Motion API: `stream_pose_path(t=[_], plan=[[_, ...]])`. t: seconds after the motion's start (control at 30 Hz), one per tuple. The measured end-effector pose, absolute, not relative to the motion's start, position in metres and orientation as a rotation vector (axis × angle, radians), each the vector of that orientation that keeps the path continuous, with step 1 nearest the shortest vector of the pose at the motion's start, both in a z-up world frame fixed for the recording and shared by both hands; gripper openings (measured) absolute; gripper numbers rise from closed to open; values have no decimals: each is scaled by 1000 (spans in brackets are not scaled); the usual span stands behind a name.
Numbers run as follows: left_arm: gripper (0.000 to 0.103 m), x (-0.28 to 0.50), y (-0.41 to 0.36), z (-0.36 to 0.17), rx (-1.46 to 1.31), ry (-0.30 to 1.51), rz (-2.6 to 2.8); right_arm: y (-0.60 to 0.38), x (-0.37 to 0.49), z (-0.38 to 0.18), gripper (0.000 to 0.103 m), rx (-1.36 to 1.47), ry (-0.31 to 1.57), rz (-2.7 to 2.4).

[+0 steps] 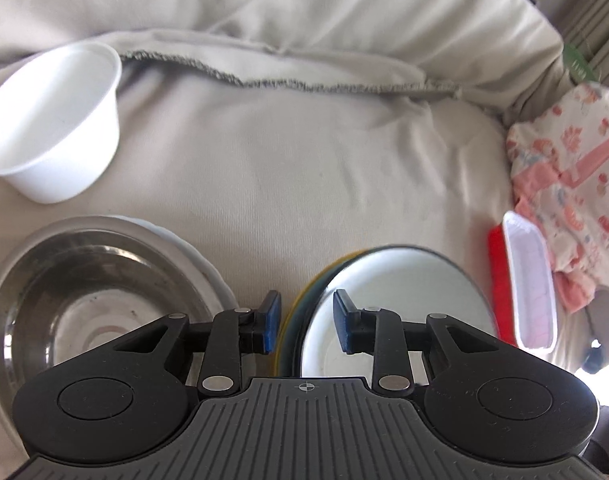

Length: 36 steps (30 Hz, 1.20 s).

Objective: Organize plates and bowls
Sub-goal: 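Grasp the rim of the white paper cup with the right tool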

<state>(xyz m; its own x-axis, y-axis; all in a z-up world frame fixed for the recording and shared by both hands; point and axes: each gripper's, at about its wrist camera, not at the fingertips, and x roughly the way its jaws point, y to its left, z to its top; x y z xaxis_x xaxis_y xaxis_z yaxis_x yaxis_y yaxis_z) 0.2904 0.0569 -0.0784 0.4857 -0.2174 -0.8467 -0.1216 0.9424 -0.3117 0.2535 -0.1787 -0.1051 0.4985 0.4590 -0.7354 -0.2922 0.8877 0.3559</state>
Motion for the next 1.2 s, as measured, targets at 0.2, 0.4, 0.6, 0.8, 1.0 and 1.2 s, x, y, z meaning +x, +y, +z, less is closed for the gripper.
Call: stream_pose_path(t=[0.2,0.4,0.6,0.8,1.0,1.2], plan=[[32,271,76,-57,-444,916,-93,-178,235,-55,88,30,691,353],[32,254,126,-42,-534,752,-94,-130,253,-24,97,-226,577,287],[32,236,217,-41,-610,594,68,-63,304,-16,98,-208,700,326],[32,230,320,-52,-632,504,304,21,348,-30,99,-100,793,427],[32,237,367,-92,-854,503,166,107,367,-49,99,-130,898,486],[32,262,353,-115,-871,590,86,145,383,-72,94,-102,949,475]])
